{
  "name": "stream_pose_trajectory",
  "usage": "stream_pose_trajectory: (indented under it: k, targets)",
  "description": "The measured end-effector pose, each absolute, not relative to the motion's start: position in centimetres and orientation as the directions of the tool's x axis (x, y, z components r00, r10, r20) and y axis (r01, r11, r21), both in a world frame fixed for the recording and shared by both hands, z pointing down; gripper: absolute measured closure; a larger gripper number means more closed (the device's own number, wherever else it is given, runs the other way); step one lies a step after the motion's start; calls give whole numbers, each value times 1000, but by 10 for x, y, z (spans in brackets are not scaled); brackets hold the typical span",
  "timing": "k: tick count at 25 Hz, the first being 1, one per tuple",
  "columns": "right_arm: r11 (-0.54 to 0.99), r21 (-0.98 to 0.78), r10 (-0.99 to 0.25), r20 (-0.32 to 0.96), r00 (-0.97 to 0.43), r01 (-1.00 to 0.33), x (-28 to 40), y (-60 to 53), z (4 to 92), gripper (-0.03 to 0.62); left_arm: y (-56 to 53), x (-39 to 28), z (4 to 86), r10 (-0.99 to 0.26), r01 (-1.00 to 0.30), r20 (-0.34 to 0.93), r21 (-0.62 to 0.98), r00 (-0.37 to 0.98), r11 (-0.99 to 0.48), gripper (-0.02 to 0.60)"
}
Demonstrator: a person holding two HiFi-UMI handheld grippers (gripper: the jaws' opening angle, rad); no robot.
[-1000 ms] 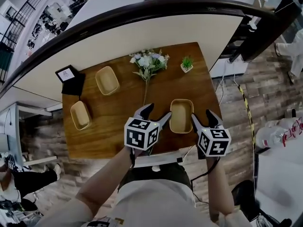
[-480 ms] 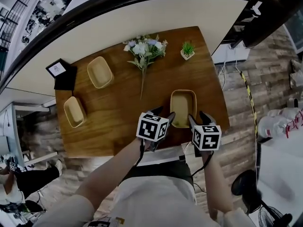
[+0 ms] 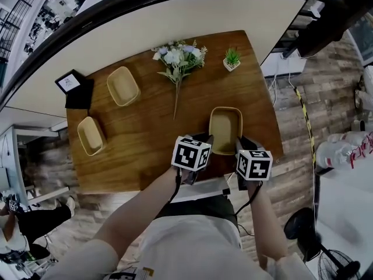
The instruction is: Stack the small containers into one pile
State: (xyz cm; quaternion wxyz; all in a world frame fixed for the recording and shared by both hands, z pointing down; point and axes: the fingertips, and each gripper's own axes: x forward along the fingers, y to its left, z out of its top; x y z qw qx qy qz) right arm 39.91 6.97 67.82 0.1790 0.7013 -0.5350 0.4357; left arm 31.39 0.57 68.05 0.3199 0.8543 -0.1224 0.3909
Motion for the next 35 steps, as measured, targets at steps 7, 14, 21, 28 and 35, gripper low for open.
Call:
stream_pose_trajectory:
  k: [7, 14, 21, 28, 35]
  targets:
    - [-321, -189, -655, 752, 73, -928, 388, 52, 619, 543, -9, 301, 624, -25, -460, 693, 451, 721, -765, 530]
    - [-251, -169, -762, 641, 87, -953, 369, 20, 531, 543, -40, 280, 536, -136, -444, 592, 414, 794, -794, 531]
    - [-168, -175, -845, 532, 50, -970, 333, -3, 455, 546, -57, 241, 464, -238, -461, 507, 377, 829, -803, 531]
    - [-97, -165, -887, 462, 10, -981, 289, -12, 405, 549, -62, 196, 416, -306, -477, 447, 342, 840, -810, 529]
    - [-28, -173, -890, 453, -54, -985, 256, -17, 395, 549, -60, 158, 404, -345, -504, 425, 352, 837, -789, 529]
